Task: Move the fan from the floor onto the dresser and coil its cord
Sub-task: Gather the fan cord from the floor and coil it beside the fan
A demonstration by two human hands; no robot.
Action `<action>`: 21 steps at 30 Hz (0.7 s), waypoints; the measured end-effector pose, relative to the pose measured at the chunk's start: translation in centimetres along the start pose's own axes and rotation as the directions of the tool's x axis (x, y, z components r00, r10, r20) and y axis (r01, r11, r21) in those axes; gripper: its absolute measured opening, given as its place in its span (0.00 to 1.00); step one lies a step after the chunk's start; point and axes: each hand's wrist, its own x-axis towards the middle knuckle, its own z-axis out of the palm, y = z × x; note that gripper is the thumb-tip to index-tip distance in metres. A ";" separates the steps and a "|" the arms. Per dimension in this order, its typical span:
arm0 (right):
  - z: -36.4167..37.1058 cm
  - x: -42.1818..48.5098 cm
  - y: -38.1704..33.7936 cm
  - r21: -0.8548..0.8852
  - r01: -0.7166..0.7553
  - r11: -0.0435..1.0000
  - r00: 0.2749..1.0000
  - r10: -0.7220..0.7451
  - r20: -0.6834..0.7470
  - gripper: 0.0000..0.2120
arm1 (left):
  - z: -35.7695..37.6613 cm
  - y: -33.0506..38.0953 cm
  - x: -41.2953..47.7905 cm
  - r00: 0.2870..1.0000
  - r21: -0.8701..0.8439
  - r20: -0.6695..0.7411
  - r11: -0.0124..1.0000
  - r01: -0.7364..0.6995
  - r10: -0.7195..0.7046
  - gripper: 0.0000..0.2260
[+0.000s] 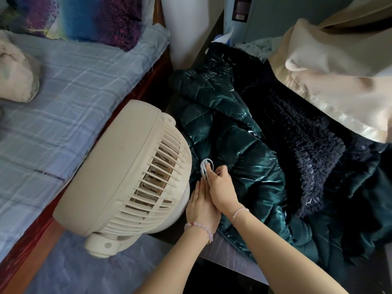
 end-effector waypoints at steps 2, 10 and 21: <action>-0.2 0.2 0.2 -0.006 0.009 1.000 1.000 -0.009 0.024 0.18 | 0.0 0.1 0.0 1.000 0.020 0.002 1.000 0.006 -0.006 0.29; -3.2 -1.2 -0.2 0.081 -0.095 0.992 0.993 0.089 0.081 0.25 | -0.7 0.0 -0.1 0.999 -0.092 0.023 0.995 0.045 -0.043 0.30; -4.9 -5.1 0.6 0.280 -0.095 0.955 0.995 0.103 -0.014 0.21 | -1.7 -0.1 -0.5 0.997 -0.170 0.072 0.985 0.019 -0.007 0.31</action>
